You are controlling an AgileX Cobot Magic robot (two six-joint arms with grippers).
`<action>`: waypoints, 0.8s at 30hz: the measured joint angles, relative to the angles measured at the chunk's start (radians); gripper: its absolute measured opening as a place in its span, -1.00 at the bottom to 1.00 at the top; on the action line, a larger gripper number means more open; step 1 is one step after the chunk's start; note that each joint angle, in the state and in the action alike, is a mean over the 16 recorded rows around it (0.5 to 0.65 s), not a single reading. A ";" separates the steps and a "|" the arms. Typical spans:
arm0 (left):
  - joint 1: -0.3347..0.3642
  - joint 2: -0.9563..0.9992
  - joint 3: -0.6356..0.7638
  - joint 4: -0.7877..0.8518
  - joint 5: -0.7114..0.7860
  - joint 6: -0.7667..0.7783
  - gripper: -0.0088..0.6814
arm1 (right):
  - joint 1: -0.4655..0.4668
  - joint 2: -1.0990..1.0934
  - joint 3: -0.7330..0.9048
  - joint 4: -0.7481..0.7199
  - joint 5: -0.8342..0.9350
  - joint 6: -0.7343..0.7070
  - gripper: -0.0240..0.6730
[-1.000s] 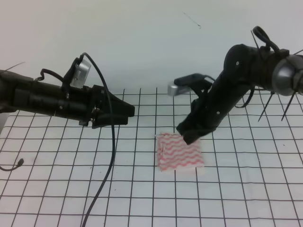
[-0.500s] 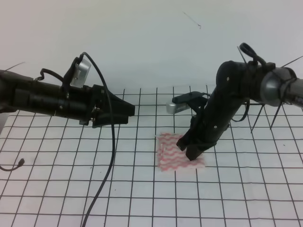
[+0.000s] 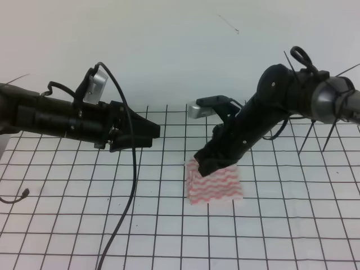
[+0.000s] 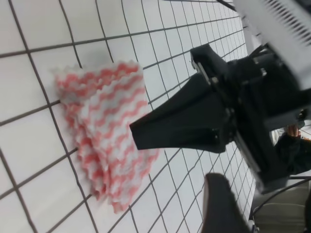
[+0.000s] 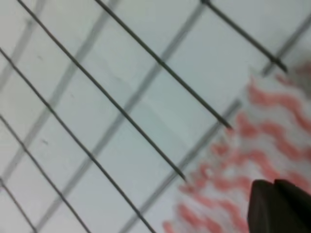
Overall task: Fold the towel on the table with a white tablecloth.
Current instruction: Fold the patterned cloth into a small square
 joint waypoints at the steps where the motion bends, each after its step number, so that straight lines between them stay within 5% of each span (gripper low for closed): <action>1: 0.000 0.000 0.000 0.000 0.000 0.000 0.02 | 0.000 0.000 0.000 0.008 -0.004 -0.005 -0.93; 24: -0.002 -0.002 0.000 -0.005 0.019 0.004 0.02 | 0.021 0.059 -0.034 0.125 -0.070 -0.039 -0.93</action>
